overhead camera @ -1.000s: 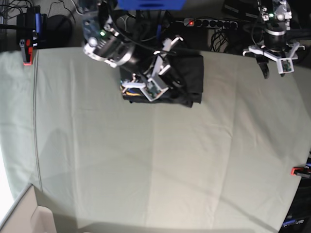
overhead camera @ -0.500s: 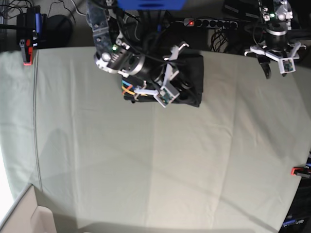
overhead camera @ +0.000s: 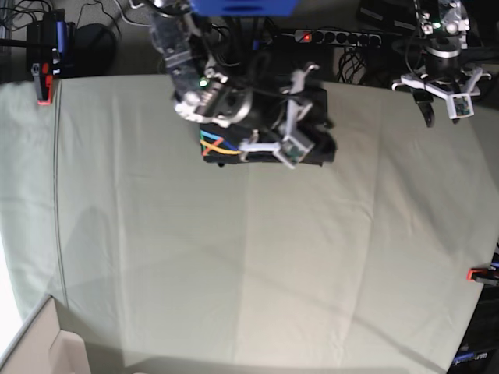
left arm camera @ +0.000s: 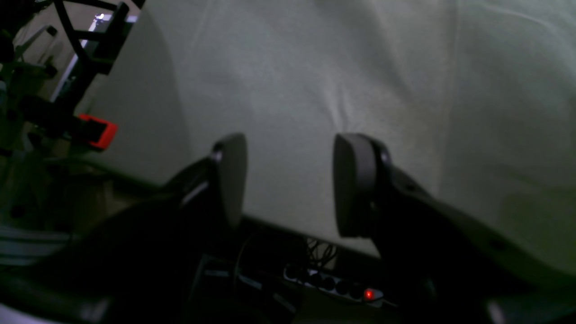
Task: Layout the t-shirt on the table in an organized manner, then fold the t-shirt properly
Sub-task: 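Press the folded stack flat with the right gripper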
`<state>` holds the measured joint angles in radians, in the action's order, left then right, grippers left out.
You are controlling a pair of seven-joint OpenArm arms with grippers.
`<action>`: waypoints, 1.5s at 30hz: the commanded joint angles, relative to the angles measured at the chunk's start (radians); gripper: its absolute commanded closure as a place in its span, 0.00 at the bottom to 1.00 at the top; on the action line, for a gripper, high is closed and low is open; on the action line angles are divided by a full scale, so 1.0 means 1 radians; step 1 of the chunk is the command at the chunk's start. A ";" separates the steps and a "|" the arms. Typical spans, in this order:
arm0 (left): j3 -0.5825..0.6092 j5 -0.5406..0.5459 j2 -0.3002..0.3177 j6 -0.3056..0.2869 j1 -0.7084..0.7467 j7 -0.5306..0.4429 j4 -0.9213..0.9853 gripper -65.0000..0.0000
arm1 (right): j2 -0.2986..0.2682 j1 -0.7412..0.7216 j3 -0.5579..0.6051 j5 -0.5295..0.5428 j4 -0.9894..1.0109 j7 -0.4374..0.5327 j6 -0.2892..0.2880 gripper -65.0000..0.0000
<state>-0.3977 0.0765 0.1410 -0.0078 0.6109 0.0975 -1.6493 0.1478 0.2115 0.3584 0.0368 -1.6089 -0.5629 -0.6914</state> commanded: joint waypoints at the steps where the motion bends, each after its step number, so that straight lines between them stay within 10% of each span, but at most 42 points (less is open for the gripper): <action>1: -0.002 0.003 0.009 0.002 0.004 -0.026 -0.013 0.54 | 0.009 -0.004 0.003 0.022 -0.021 0.027 -0.007 0.58; 5: -0.005 0.003 0.009 0.002 0.004 -0.026 -0.012 0.54 | 0.009 0.004 -0.002 0.028 -0.063 0.027 -0.007 0.44; 23: 0.003 0.003 -0.024 0.002 -0.019 -0.026 -0.012 0.54 | 0.008 0.108 -0.252 0.024 -0.213 0.027 -0.007 0.54; 30: 0.003 0.003 -0.024 0.002 -0.024 -0.026 -0.018 0.54 | 0.009 0.116 -0.174 0.021 -0.140 0.031 -0.007 0.74; 45: -0.005 0.003 -0.024 0.002 -0.015 -0.026 -0.021 0.54 | -0.080 0.084 0.132 0.028 -0.129 0.027 -0.007 0.74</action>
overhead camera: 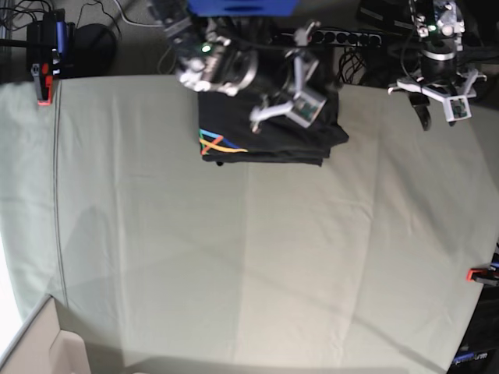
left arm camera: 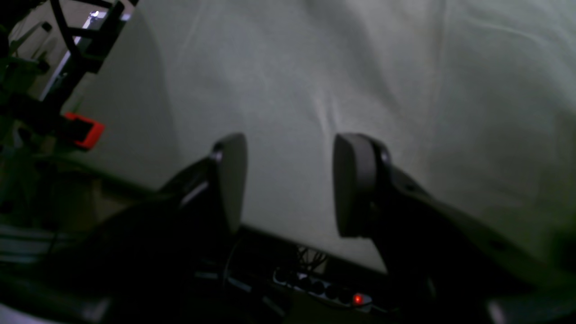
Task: Layout the t-shirt on the table in an organized manner, then fold the t-shirt properly
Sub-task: 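Press the folded stack flat with the right gripper, then grasp the stack edges with both grippers and lift them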
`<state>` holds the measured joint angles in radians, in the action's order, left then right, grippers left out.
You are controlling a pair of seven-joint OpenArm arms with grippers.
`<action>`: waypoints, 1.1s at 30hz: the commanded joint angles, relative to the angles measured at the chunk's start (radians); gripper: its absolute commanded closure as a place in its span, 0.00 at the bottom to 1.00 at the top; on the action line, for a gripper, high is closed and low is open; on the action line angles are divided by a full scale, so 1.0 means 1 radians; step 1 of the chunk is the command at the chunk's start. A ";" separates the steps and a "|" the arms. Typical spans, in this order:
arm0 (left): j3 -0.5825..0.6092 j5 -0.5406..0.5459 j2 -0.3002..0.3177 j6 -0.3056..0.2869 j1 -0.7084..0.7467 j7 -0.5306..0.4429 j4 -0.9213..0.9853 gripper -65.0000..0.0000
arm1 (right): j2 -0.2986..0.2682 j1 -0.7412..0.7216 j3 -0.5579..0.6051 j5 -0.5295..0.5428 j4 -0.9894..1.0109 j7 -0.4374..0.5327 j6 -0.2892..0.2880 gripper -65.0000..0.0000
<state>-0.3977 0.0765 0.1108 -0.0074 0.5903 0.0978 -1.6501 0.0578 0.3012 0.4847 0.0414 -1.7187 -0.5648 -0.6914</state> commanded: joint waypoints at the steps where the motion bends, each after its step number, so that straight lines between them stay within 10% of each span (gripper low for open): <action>1: -0.005 0.003 0.007 0.002 0.004 -0.027 -0.022 0.54 | 0.007 -0.006 0.001 0.022 -0.031 0.029 -0.007 0.74; 18: 0.217 0.265 0.000 0.001 0.063 -0.025 -0.134 0.53 | -0.040 -0.004 -0.205 0.024 -0.117 0.029 -0.007 0.68; 33: 0.369 0.279 -0.006 0.002 -0.045 -0.025 -0.078 0.53 | -0.042 0.026 -0.217 0.021 -0.117 0.029 -0.007 0.66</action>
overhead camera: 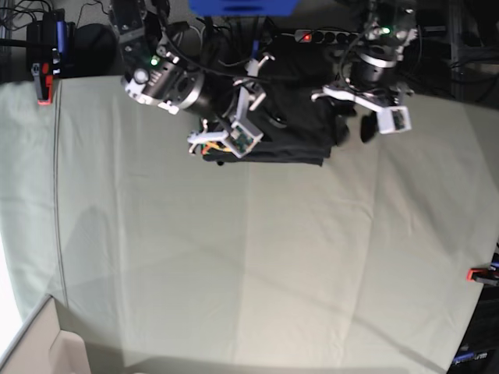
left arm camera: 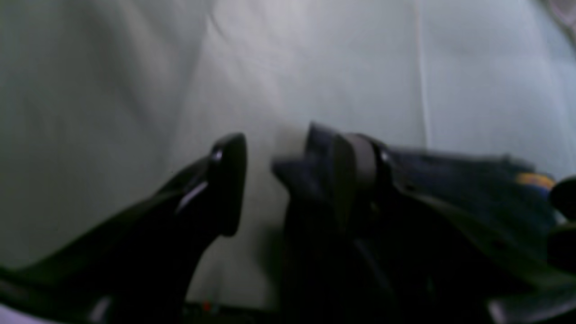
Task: Layout the t-shirt on the table in an organized manner, then fold the t-shirt properly
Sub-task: 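Grasp the stack edges with both grippers and lift them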
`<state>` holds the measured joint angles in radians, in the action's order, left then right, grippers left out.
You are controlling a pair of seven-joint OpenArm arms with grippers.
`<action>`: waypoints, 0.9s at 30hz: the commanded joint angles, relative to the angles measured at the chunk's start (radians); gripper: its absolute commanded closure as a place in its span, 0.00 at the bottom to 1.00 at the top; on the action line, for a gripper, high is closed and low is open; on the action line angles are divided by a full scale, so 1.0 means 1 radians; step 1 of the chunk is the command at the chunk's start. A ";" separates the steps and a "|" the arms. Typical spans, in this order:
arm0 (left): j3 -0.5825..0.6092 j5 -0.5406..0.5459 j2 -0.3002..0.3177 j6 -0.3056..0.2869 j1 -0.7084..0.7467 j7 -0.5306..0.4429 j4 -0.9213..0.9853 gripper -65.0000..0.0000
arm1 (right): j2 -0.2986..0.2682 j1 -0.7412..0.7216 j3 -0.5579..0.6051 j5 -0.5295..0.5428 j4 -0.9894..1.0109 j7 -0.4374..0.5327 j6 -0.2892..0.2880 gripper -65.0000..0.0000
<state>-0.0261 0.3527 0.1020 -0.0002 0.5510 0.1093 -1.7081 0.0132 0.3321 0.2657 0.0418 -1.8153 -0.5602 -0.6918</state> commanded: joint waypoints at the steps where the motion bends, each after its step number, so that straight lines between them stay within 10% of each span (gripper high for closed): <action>1: 0.005 0.003 0.003 -0.004 -0.010 -0.036 -0.011 0.53 | 0.003 -0.003 0.002 0.019 -0.021 0.024 -0.006 0.66; 27: 0.012 0.003 -0.018 0.001 -0.065 -0.038 0.102 0.55 | -0.028 -0.004 0.002 0.023 -0.021 0.024 -0.006 0.66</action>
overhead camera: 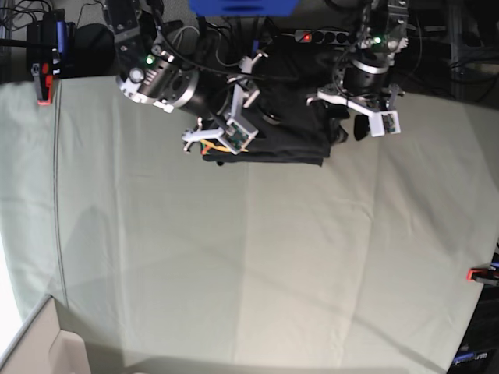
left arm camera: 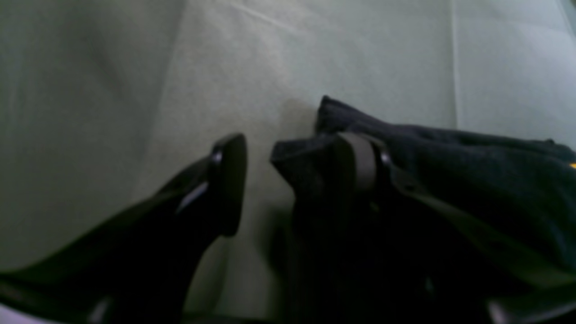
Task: Layout the t-shirt on the table in an organized manner, then fold the t-shirt properly
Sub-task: 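Grasp the stack edges with both grippers and lift them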
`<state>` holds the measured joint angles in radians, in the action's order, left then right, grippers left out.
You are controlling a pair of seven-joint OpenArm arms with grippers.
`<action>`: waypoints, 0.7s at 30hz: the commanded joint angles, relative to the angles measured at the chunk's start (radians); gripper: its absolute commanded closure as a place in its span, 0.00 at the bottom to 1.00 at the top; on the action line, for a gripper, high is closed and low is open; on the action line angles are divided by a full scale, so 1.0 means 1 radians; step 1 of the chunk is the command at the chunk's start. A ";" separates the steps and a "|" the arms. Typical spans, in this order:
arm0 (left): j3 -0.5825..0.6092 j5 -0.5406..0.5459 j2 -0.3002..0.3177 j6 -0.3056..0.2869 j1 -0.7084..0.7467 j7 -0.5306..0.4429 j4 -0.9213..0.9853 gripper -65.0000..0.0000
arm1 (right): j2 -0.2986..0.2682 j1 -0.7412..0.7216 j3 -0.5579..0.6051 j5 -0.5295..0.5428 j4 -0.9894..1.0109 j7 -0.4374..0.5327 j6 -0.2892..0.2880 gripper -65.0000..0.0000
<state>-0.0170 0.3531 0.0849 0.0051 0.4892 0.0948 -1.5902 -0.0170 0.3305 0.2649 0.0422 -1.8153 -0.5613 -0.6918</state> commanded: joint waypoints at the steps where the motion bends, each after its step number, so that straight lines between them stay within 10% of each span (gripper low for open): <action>1: 0.001 0.002 -0.004 -0.004 -0.010 -0.023 -0.014 0.58 | 0.002 -0.003 0.003 0.023 -0.021 0.025 -0.006 0.66; 7: 0.004 0.002 -0.027 -0.007 -0.053 -0.023 0.014 0.98 | 0.002 -0.006 0.003 0.023 -0.021 0.025 -0.006 0.66; 21: -0.002 0.002 -0.021 -0.003 -0.060 -0.022 -0.094 1.00 | 0.002 -0.009 0.003 0.017 -0.021 0.025 -0.006 0.66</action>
<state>-0.0181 0.3550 0.0639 0.0082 0.4290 0.1013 -1.6638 -0.0170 0.3275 0.2657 0.0414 -1.8153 -0.5610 -0.6918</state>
